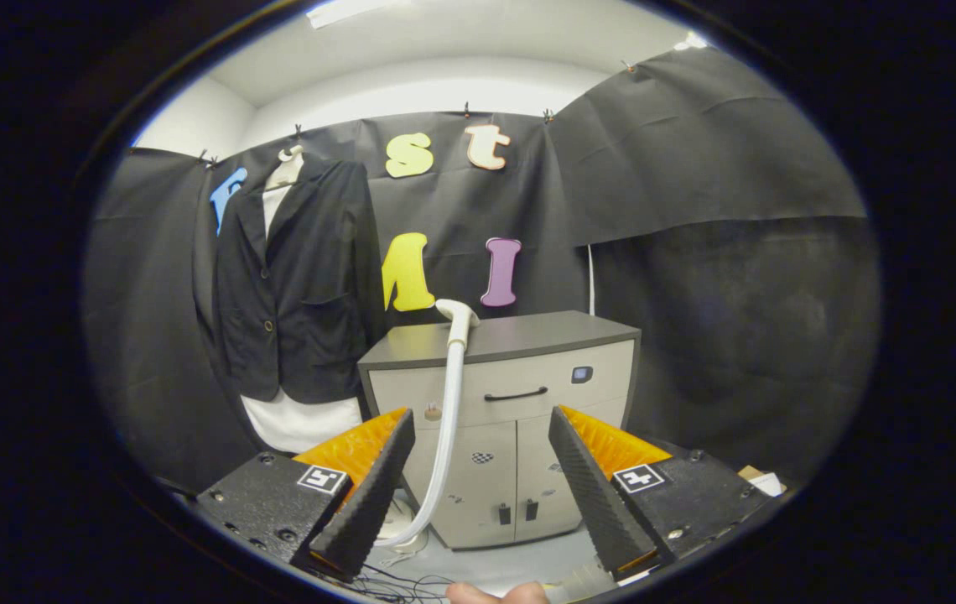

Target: Iron the clothes twice with a garment steamer, once on the left side and once on the right side.

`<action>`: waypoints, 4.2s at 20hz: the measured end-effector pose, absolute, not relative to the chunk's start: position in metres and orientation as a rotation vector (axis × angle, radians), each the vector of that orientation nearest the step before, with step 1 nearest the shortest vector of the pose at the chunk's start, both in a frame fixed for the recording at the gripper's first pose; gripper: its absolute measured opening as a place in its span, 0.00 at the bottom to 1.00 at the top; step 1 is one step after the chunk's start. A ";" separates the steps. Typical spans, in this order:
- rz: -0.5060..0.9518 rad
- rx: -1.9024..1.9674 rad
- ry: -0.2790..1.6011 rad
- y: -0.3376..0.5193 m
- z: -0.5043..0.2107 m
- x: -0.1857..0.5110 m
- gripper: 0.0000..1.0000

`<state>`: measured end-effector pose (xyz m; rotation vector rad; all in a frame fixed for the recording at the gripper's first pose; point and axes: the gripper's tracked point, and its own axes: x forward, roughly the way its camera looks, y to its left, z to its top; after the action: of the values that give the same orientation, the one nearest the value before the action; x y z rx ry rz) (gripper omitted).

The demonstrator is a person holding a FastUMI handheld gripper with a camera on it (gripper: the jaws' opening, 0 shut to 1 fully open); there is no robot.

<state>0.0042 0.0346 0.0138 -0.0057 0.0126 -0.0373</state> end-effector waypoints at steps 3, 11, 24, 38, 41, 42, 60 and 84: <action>-0.074 0.021 0.038 0.035 0.013 0.011 1.00; -0.094 0.004 0.111 0.048 0.033 0.052 1.00; 0.067 -0.039 0.310 0.081 0.069 0.295 1.00; 0.059 -0.149 0.566 0.078 0.031 0.388 0.73; 0.048 -0.156 0.543 0.079 0.037 0.389 0.55; 0.032 -0.144 0.542 0.081 0.032 0.389 0.49; 0.085 -0.029 0.262 0.162 0.110 0.221 0.36; 0.174 0.030 -0.392 0.347 0.323 0.229 0.36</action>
<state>0.2288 0.3472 0.3229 0.0304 -0.3921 0.1744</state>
